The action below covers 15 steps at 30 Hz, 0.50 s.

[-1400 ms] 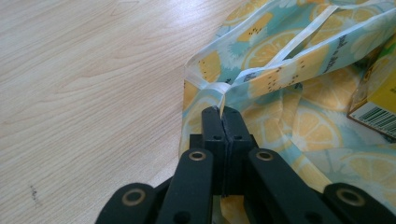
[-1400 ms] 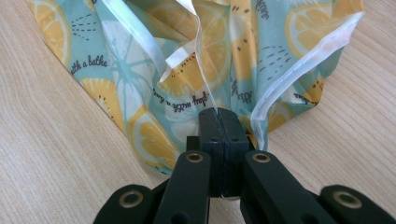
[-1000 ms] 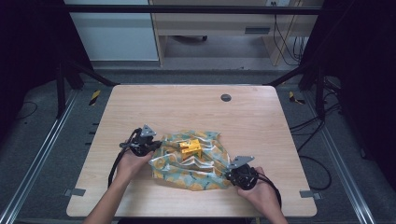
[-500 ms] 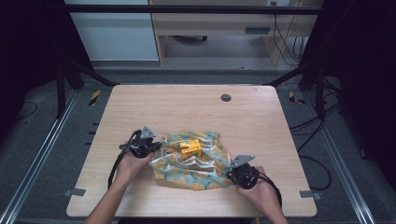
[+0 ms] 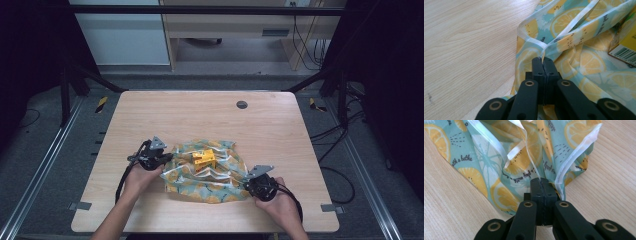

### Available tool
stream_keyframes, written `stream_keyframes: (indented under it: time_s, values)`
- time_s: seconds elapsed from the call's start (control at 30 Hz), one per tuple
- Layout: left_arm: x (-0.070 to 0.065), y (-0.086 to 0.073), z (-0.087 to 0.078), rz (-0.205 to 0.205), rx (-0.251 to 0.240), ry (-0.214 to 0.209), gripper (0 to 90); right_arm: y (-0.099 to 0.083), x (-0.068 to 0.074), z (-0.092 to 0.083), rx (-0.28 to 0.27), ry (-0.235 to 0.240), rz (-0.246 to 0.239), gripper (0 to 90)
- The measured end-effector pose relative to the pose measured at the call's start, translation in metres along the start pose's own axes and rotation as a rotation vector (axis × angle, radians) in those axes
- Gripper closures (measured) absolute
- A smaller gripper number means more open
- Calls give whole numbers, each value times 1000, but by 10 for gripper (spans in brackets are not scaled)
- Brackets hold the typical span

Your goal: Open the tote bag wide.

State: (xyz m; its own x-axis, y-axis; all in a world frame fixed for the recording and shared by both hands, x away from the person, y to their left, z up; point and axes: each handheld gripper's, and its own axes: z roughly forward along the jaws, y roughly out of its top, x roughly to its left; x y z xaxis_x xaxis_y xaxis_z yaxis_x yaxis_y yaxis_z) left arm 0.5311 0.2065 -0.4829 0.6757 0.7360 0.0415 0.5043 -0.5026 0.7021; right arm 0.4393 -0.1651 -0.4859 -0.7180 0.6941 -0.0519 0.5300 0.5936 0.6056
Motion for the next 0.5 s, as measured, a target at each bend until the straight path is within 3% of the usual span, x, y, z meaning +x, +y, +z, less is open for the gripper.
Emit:
stream_keyframes:
  time_s: [0.1,0.2,0.37,0.5]
  values:
    - [-2,0,-3,7,-19,37,827,-1,0,0,-27,2,1,880]
    - [-4,3,-12,7,-76,54,639,0,-1,-4,-77,-2,13,641]
    - [-6,9,-27,14,-133,69,494,8,4,-21,-190,-36,4,386]
    - [-9,14,-38,11,-172,71,417,13,7,-33,-254,-25,1,238]
